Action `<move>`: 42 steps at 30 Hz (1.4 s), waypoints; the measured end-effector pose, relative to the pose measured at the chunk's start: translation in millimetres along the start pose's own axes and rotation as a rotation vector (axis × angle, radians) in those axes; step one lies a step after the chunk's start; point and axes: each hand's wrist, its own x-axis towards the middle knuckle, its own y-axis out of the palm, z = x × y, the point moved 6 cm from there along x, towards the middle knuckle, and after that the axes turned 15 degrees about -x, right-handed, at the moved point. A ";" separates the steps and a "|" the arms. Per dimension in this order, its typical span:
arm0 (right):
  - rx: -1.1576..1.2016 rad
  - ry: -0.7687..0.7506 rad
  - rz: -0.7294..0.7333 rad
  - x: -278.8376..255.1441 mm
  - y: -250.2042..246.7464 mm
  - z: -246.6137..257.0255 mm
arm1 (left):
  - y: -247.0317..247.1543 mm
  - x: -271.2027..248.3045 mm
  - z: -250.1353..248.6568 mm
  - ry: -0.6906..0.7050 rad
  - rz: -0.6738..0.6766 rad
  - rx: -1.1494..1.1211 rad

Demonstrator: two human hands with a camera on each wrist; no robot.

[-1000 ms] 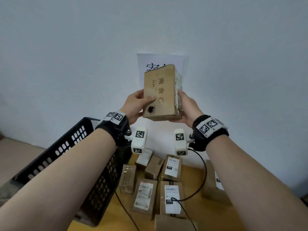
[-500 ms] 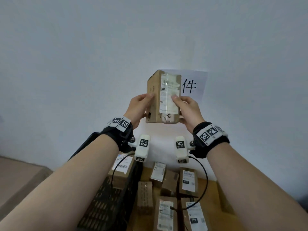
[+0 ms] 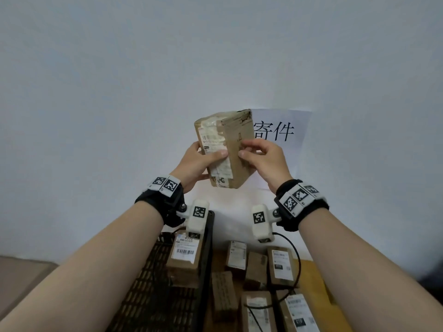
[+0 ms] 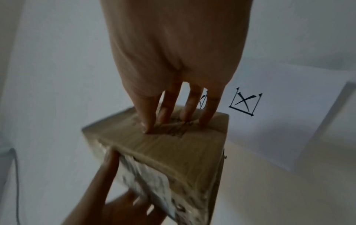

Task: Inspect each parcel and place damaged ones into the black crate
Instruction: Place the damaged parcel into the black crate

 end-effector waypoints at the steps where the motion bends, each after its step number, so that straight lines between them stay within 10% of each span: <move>1: -0.009 -0.018 -0.004 -0.7 4.3 3.0 | -0.2 0.5 -1.3 0.003 0.007 0.008; 15: -0.064 0.091 -0.164 9.4 -5.2 13.9 | -5.7 4.4 -28.9 0.034 0.016 -0.015; 24: 0.026 0.287 0.289 -10.8 51.0 4.0 | -40.3 -5.2 -19.9 -0.001 -0.006 0.005; 42: 0.114 0.700 0.677 -98.0 288.6 -140.5 | -256.7 -51.1 148.4 -0.355 -0.327 0.039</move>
